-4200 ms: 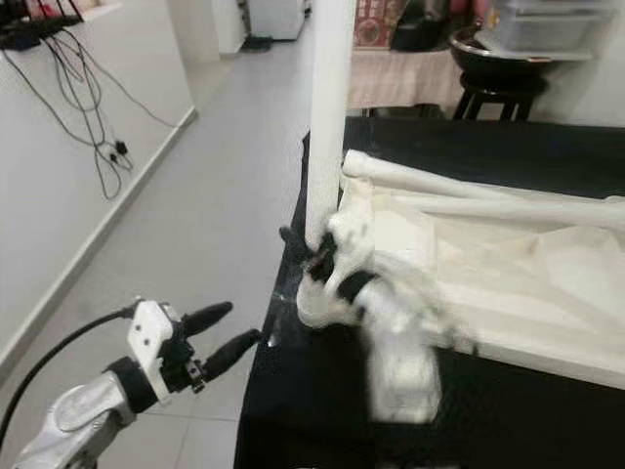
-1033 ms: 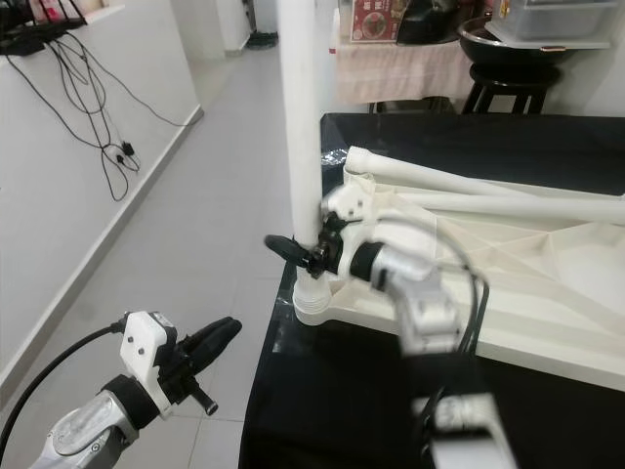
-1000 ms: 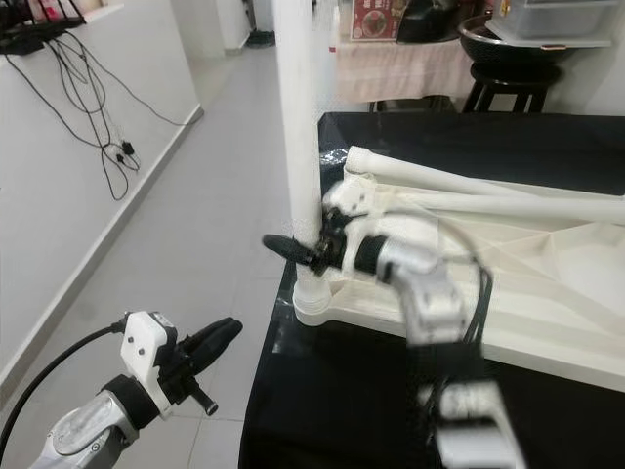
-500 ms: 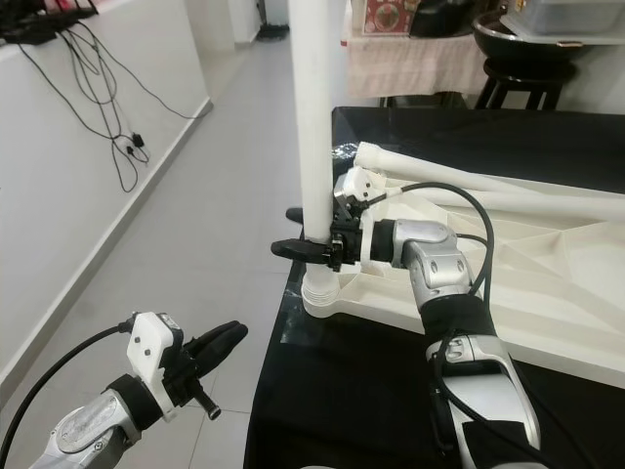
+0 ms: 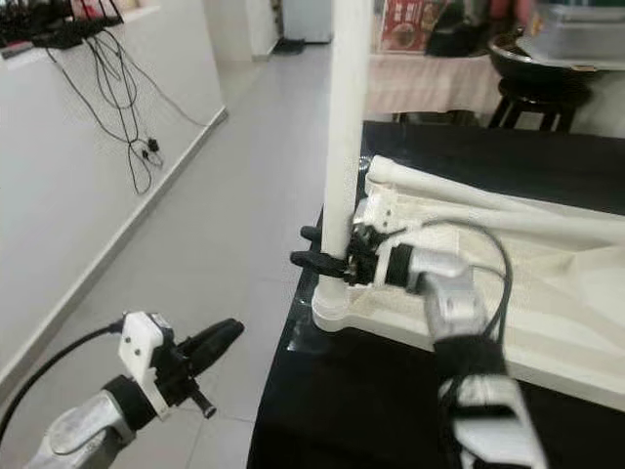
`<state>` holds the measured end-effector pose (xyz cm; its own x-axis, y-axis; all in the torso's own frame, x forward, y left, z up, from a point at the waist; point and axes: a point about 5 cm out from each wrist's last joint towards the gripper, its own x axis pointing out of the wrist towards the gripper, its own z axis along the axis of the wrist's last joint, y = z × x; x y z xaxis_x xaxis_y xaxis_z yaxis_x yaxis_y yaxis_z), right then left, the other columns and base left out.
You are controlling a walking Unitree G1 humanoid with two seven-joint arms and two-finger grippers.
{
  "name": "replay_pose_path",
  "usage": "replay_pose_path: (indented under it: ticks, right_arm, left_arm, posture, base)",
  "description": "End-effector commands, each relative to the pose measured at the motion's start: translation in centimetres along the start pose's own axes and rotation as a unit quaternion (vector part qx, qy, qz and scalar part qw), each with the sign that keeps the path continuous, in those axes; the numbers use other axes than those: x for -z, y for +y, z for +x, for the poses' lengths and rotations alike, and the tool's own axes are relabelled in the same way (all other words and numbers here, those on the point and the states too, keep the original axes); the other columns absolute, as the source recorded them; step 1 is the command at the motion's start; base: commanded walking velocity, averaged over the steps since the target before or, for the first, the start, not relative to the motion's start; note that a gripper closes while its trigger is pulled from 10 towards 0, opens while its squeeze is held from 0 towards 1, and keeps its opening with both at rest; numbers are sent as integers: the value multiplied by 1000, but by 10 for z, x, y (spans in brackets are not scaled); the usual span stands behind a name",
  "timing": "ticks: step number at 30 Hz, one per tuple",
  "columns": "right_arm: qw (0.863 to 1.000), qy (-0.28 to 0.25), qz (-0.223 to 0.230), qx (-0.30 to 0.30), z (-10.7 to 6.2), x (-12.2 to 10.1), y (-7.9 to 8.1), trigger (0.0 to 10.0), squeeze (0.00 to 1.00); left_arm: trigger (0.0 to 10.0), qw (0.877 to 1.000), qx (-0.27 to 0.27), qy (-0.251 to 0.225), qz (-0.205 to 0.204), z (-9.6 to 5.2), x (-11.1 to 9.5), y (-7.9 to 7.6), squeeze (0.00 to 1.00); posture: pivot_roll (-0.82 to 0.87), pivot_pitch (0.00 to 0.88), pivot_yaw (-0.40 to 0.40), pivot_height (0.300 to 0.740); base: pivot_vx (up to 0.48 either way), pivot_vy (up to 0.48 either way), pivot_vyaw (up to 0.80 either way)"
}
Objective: Building children table
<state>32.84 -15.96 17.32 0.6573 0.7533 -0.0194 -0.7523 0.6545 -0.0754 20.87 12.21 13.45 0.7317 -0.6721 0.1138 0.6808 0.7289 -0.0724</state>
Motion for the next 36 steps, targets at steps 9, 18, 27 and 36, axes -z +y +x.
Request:
replay_pose_path:
  ticks: [9, 18, 27, 36]
  right_arm:
    - [955, 111, 21, 274, -29, 47, 41, 0, 0]
    - [986, 17, 66, 153, -8, 20, 39, 10000, 1000]
    - [998, 10, 14, -52, -7, -11, 14, 10000, 0]
    - [985, 53, 16, -163, -6, -2, -2, 10000, 0]
  left_arm:
    - [10000, 1000, 0, -2, -5, -2, -2, 7, 0]
    - [10000, 1000, 0, -2, -7, 1, 0, 8, 0]
    - [10000, 1000, 5, 3, -12, 8, 4, 6, 0]
    - [10000, 1000, 6, 3, -13, 13, 6, 3, 0]
  posture:
    - [-31, 82, 54, 740]
    - [-29, 65, 55, 740]
    - [-22, 40, 38, 740]
    - [2, 25, 16, 740]
  base:
    - [0, 0, 0]
    - [0, 0, 0]
    - [0, 0, 0]
    - [0, 0, 0]
